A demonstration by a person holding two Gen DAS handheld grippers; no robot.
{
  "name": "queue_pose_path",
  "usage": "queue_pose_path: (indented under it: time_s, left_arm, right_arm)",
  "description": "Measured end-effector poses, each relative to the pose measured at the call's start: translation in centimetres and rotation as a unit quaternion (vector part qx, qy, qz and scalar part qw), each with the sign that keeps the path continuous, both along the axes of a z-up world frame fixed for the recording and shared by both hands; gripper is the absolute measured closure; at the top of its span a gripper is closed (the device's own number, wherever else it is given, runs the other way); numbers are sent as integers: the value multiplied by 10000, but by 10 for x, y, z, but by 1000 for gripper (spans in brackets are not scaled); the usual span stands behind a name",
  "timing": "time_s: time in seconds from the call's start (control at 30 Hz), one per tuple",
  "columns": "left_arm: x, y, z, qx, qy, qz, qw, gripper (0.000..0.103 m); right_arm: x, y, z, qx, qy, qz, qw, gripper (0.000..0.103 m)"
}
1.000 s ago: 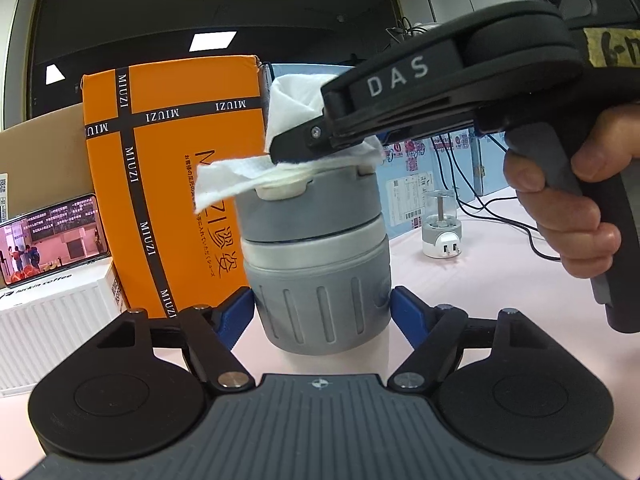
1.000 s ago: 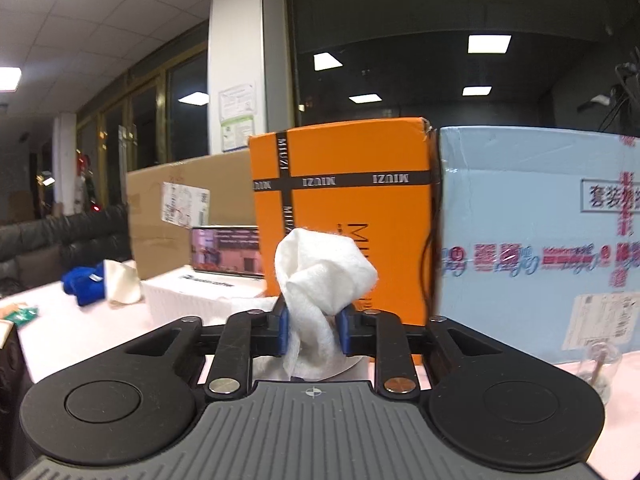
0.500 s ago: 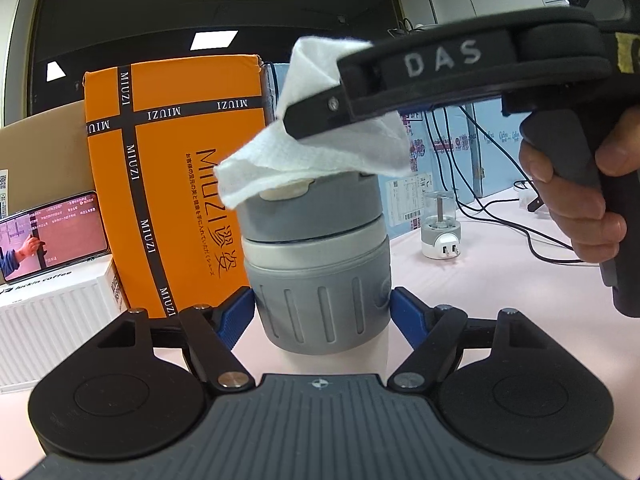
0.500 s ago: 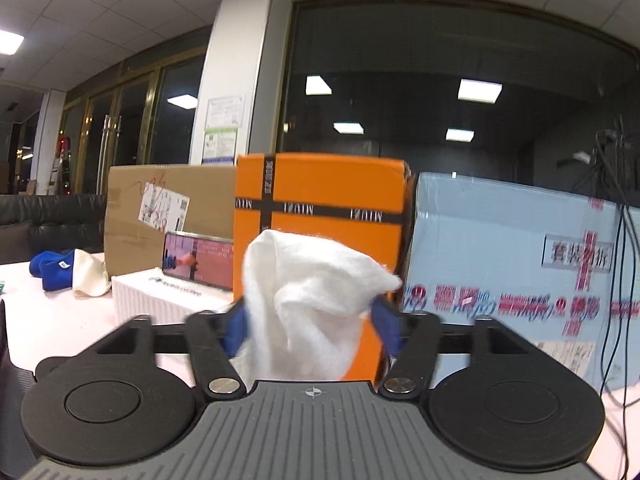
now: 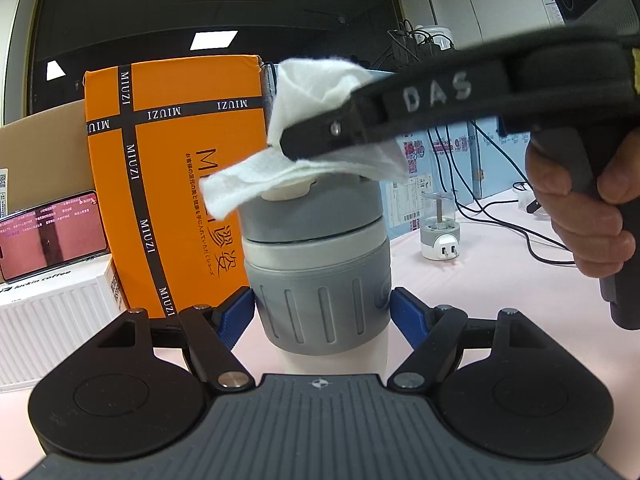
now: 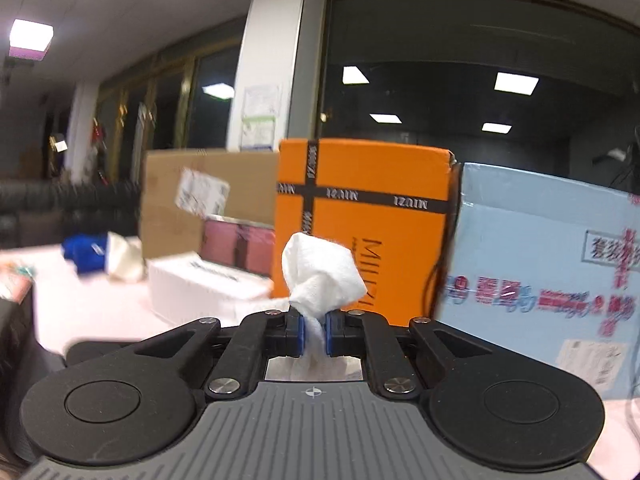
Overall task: Clean container
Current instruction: 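Wipe the grey mug lid with the right gripper while the left gripper holds the mug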
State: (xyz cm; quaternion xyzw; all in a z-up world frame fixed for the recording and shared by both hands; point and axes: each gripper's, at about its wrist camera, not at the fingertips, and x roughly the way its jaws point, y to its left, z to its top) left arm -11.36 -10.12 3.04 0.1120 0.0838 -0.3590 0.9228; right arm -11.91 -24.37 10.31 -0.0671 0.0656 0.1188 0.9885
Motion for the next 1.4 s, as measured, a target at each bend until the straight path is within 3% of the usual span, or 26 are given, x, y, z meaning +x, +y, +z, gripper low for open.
queue_pose_path:
  time_s: [0.23, 0.47, 0.63, 0.8, 0.97, 1.1, 1.17, 1.4]
  left_arm:
    - [3, 0, 0, -15, 23, -10, 10000, 31]
    - [5, 1, 0, -18, 44, -18, 10000, 31]
    - [6, 1, -1, -24, 54, -14, 10000, 31]
    - [6, 1, -1, -22, 56, -11, 10000, 31]
    - [5, -1, -2, -4, 76, -14, 10000, 31]
    - [6, -8, -2, 137, 51, 76, 9999, 30]
    - [6, -13, -2, 222, 38, 120, 9997, 24]
    - [20, -21, 5, 59, 258, 282, 9993, 21]
  right_arm:
    - [2, -11, 0, -231, 8, -693, 9973, 94]
    - [-9, -3, 3, -126, 134, 127, 9997, 94]
    - [-7, 0, 0, 68, 92, 125, 9999, 94]
    - [-4, -23, 1, 706, 176, -281, 9970, 94]
    - [-14, -49, -5, 1488, 205, -295, 9882, 94]
    - [-22, -55, -9, 1733, 208, -310, 9842, 94]
    - [-23, -59, -12, 1921, 267, -248, 9807, 94]
    - [-26, -70, -19, 2333, 413, -206, 9713, 94]
